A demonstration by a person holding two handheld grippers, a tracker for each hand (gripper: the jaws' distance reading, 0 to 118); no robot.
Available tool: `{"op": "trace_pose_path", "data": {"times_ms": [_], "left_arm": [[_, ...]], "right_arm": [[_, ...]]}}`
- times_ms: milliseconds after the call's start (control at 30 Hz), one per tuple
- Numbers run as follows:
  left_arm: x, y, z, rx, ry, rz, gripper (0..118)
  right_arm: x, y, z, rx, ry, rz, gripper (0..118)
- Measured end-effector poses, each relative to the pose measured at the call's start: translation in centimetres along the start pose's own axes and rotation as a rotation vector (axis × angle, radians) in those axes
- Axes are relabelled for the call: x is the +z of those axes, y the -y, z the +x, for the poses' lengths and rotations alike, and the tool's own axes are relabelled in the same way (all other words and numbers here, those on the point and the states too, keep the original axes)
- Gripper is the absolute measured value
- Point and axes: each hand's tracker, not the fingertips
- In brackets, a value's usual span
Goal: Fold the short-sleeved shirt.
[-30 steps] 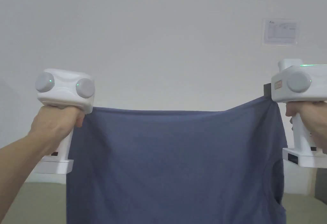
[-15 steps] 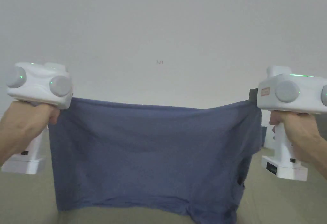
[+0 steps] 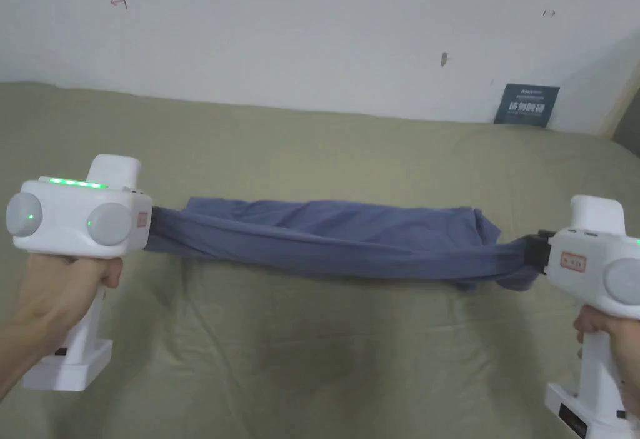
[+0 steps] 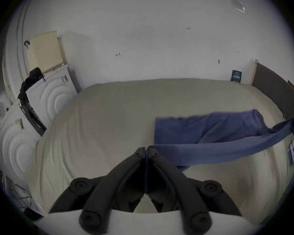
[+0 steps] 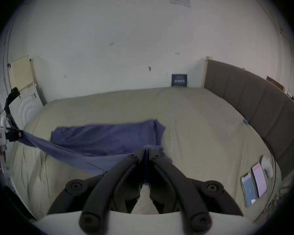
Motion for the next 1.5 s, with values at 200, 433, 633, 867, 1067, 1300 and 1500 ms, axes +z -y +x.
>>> {"op": "trace_pose_path", "data": {"times_ms": [200,433,633,867,1067,1300,1500], "left_arm": [[5.9,8.8,-0.7,-0.019,0.034,-0.025,2],[11.3,17.4,-1.8,0.008,0.093,-0.078,2],[13.2,21.9,-3.1,0.070,0.126,-0.127,2],[12.9,23.2,-2.9,0.088,0.136,-0.172,2],[13.1,23.2,-2.6,0.099,0.134,-0.186,35],[14.8,22.1,-4.1,0.168,0.108,-0.125,105],[15.8,20.6,-3.5,0.146,0.117,-0.104,0]], "right_arm": [[5.8,8.2,1.9,0.000,-0.018,-0.071,9],[12.3,15.3,3.2,0.005,-0.032,-0.128,9],[15.3,19.4,4.0,0.047,-0.015,-0.155,9],[14.0,21.3,4.1,0.016,-0.011,-0.223,9],[13.4,21.2,3.9,-0.002,-0.021,-0.260,58],[15.0,18.5,2.4,-0.006,-0.045,-0.179,100],[15.2,17.5,0.7,-0.010,-0.055,-0.099,7]]}}
